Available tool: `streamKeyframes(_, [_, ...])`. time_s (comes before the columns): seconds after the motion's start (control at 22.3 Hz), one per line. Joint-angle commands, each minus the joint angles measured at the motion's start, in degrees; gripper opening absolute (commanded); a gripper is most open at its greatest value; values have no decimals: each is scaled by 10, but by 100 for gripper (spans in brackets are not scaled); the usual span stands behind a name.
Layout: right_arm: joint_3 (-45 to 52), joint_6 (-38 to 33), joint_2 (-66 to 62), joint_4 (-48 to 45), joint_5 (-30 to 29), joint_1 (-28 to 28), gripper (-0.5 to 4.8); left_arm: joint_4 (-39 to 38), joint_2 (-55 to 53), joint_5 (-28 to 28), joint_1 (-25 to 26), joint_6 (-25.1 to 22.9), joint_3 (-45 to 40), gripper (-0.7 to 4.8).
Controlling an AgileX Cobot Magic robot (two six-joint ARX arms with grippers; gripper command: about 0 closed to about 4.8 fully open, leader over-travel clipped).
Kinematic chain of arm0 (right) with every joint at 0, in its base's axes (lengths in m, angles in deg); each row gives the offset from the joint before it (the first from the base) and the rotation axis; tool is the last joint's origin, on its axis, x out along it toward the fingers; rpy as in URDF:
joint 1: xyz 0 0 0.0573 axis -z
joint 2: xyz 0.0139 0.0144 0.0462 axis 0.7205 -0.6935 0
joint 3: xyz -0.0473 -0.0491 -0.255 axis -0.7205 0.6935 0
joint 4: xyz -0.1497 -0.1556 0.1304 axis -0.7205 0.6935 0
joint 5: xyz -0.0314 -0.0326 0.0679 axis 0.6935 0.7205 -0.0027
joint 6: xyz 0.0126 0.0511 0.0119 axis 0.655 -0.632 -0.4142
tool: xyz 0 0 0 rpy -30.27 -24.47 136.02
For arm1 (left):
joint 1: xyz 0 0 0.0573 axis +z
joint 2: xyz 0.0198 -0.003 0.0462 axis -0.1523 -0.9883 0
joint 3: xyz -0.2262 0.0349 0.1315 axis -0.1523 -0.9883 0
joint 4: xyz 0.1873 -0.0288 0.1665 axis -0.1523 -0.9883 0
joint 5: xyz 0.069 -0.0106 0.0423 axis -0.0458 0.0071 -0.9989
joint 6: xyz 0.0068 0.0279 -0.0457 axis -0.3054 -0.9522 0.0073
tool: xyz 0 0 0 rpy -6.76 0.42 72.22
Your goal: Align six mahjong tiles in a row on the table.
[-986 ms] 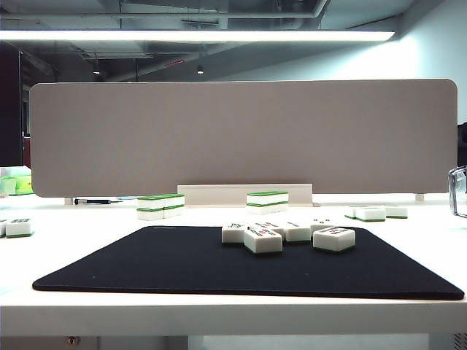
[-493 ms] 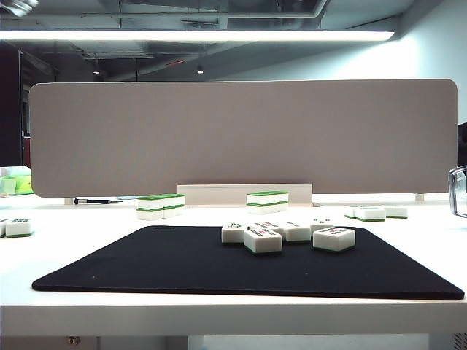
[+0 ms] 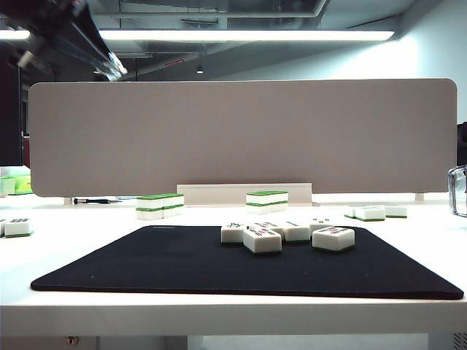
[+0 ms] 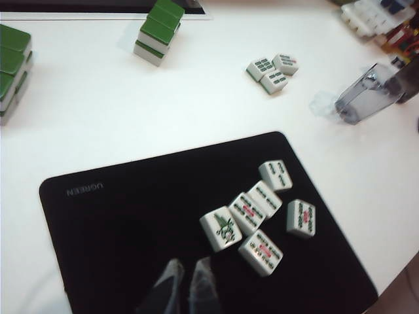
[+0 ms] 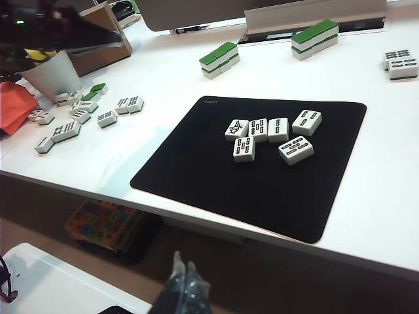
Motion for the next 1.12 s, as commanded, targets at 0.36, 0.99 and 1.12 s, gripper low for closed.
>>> streamKeyframes(0.36, [-2,2,7,-1,-1,0,-1,-172,-193,-98,-104,-88,203,27])
streamKeyframes(0.99, [-1,2,7,3,-1,0,-1,-260,-390,-161,-191,-222,402,94])
streamKeyframes(1.12, [0,2,7,10,0,0,-1,-287,-419,-161,-196,-294,405,95])
